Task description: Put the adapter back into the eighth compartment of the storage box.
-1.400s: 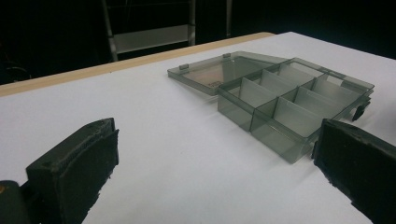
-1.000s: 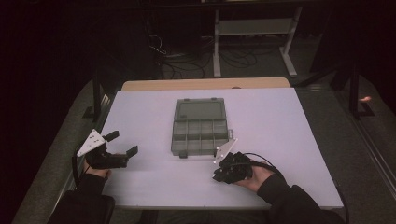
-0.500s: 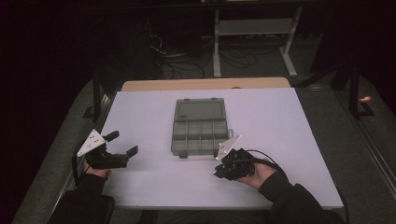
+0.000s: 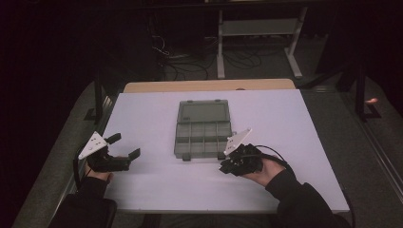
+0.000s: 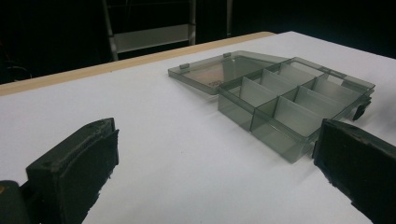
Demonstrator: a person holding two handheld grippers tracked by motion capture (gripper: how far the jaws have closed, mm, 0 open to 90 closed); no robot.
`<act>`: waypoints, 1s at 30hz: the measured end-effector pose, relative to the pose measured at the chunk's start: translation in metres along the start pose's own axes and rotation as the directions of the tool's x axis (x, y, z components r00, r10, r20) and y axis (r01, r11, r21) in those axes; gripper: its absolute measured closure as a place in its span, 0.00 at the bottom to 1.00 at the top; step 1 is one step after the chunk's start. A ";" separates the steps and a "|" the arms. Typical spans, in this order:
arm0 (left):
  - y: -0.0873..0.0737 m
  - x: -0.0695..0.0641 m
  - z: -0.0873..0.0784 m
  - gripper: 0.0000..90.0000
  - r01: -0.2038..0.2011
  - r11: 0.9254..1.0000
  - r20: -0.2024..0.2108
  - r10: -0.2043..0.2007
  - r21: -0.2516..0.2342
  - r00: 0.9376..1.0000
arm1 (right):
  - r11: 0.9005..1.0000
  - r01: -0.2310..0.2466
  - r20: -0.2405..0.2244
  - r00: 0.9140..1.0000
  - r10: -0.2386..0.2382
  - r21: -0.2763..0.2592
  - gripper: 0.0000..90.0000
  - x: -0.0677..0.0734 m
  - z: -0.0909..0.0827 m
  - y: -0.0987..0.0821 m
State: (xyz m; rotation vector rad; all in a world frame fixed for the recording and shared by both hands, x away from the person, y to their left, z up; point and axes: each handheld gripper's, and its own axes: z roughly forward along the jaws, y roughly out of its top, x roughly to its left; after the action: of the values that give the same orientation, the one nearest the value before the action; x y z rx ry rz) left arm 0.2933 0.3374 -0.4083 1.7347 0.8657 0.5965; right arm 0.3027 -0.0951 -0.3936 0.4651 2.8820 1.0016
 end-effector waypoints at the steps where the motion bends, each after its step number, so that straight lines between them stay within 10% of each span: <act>1: 0.000 0.000 0.000 0.00 0.000 1.000 0.000 0.000 0.000 1.000 | 1.000 0.000 0.000 1.000 0.000 0.000 0.83 0.000 0.000 0.000; 30: 0.000 0.000 0.000 0.00 -0.001 1.000 0.000 0.001 0.001 1.000 | 0.999 -0.010 0.039 0.999 0.011 -0.040 0.83 -0.032 -0.007 0.018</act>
State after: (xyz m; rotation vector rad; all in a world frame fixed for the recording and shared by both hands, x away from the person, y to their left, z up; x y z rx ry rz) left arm 0.2931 0.3376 -0.4082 1.7359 0.8657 0.5967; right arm 0.3369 -0.0954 -0.3780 0.4919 2.8221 1.0373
